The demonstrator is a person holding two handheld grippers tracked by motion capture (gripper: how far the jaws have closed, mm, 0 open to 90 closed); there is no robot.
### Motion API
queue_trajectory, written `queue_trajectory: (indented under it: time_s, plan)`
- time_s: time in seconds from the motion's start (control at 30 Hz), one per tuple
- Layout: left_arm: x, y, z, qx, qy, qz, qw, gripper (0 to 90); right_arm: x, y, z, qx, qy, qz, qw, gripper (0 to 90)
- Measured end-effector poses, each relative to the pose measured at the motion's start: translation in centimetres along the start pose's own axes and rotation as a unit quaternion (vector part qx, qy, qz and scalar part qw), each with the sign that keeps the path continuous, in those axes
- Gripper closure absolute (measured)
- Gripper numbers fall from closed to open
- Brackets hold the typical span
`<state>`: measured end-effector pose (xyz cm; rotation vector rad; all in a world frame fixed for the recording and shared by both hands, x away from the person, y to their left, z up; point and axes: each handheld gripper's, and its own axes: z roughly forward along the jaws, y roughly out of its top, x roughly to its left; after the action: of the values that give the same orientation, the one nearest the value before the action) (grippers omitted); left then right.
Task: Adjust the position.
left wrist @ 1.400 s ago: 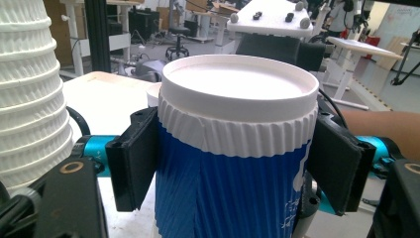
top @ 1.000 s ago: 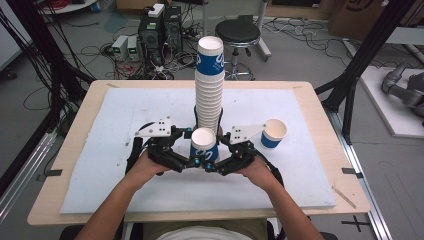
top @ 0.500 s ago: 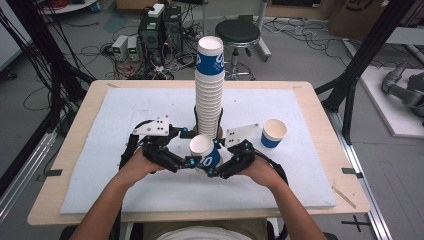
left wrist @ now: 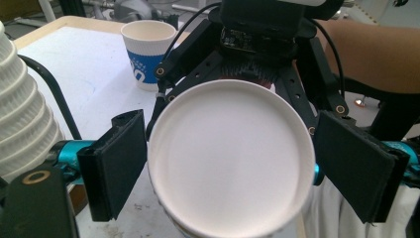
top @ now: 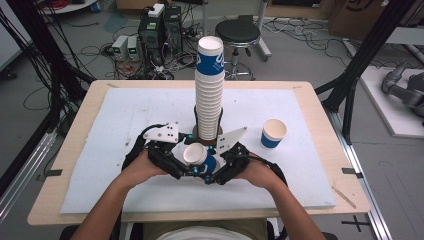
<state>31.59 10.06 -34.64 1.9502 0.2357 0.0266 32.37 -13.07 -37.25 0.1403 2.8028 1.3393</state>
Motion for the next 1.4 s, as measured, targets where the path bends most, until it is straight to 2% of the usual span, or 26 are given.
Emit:
queue_trajectory:
  time_s: [0.17,0.43,0.87,1.07,1.2,1.27,1.4]
  plan:
    - [0.04,0.01,-0.13,0.002,0.000,0.000,1.0000,14.5,0.26,0.29,0.26,0.010,0.002,-0.010,0.9999,23.8]
    - [-0.07,-0.16,0.38,0.027,-0.002,0.008,0.9996,14.5,0.45,0.55,0.33,0.027,-0.004,-0.015,0.9995,23.8]
    - [0.08,-0.31,0.38,0.041,-0.019,0.016,0.9988,28.1,0.50,0.53,0.41,0.036,-0.002,-0.023,0.9991,23.8]
    - [0.07,-0.34,0.41,0.043,-0.020,0.021,0.9987,29.3,0.52,0.50,0.41,0.042,-0.003,-0.025,0.9988,23.9]
    - [0.17,-0.30,0.17,0.034,-0.022,0.024,0.9989,29.1,0.50,0.43,0.37,0.032,-0.005,-0.026,0.9991,20.9]
    - [0.14,-0.29,0.11,0.028,-0.028,0.028,0.9988,29.2,0.40,0.37,0.21,0.022,0.007,-0.015,0.9996,18.9]
    - [0.17,-0.24,-0.19,0.013,-0.028,0.032,0.9990,29.2,0.18,0.15,-0.55,-0.009,0.017,-0.007,0.9998,18.9]
